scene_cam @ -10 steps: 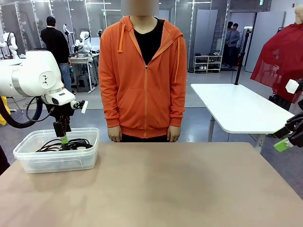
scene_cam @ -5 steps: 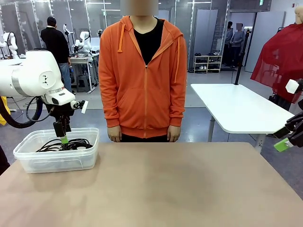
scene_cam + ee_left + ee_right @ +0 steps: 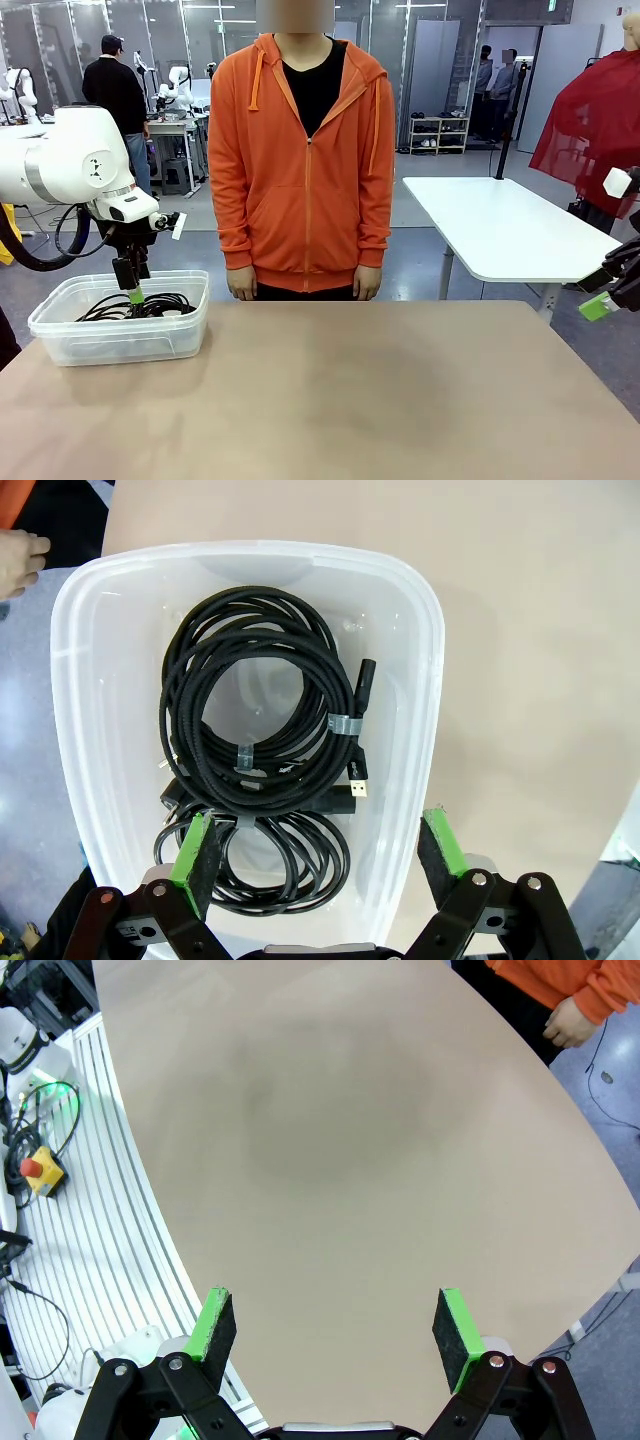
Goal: Organize and store the cables.
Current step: Place the USB Extension Cable into the Organizing box.
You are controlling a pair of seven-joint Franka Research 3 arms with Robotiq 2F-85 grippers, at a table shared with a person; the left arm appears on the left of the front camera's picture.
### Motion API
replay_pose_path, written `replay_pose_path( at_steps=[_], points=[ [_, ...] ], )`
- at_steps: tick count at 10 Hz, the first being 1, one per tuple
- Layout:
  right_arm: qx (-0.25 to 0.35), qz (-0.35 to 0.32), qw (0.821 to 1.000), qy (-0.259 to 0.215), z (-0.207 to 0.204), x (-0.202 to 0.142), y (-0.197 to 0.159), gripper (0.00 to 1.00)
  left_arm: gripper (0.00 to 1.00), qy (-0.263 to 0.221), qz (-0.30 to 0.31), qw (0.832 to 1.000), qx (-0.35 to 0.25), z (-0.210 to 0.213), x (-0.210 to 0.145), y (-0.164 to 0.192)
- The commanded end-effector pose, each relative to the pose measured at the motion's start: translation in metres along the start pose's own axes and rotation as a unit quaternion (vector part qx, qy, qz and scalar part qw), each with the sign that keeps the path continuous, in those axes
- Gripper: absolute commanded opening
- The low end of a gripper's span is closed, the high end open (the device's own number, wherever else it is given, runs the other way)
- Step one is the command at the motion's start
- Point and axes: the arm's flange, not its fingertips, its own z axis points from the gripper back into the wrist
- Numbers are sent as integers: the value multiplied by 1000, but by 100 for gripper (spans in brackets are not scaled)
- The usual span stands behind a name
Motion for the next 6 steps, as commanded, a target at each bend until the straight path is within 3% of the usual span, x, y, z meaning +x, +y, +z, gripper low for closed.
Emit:
replay_pose_path(
  at_steps=[1,6],
  points=[
    [-3,3,1000,6,1,-1,1,100,100,-1,0,1000,5,-2,-2,0],
    [-3,3,1000,6,1,-1,1,100,100,-1,0,1000,5,-2,-2,0]
  ],
)
